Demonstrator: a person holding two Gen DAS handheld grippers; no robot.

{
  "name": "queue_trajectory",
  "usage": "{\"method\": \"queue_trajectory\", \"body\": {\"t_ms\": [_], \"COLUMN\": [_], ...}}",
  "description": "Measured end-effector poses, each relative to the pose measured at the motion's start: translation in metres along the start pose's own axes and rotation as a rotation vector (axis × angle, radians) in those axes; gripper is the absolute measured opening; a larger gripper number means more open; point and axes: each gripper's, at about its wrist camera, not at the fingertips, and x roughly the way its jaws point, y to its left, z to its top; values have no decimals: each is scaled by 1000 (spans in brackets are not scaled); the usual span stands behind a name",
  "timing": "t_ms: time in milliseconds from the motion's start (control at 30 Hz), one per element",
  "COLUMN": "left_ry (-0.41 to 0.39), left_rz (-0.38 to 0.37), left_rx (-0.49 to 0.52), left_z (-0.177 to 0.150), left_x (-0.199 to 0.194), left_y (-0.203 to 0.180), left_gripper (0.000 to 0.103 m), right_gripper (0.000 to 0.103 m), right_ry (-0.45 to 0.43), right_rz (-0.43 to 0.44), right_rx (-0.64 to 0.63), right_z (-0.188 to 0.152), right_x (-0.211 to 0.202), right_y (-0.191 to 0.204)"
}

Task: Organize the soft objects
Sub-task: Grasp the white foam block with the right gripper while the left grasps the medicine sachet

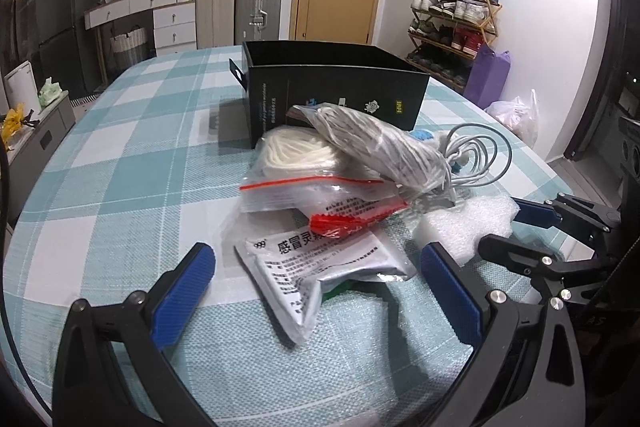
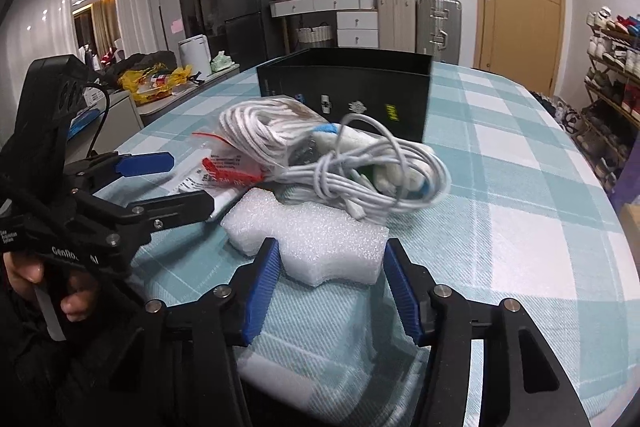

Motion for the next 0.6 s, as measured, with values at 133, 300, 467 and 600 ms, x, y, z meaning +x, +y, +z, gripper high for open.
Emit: {"method": "queue_trajectory", "body": {"t_ms": [133, 300, 467, 600], "left_ry": [36, 66, 76, 74], "left_rz": [-7, 21, 46, 91], "left_rx": [-18, 0, 19, 59], "left_z": [1, 1, 2, 0], "left_x": [8, 13, 16, 14], "left_y": [-2, -10, -17, -21], "left_gripper": [103, 103, 101, 84], "right_gripper": [54, 54, 54, 54], "right_ry": [-4, -10, -11, -17], "right_rz": [-27, -46, -48, -49], "right_rx": [11, 18, 24, 21], "right_z": [-1, -2, -2, -1], "right_x": [-4, -7, -7, -8], "right_y": [-6, -10, -13, -13]}}
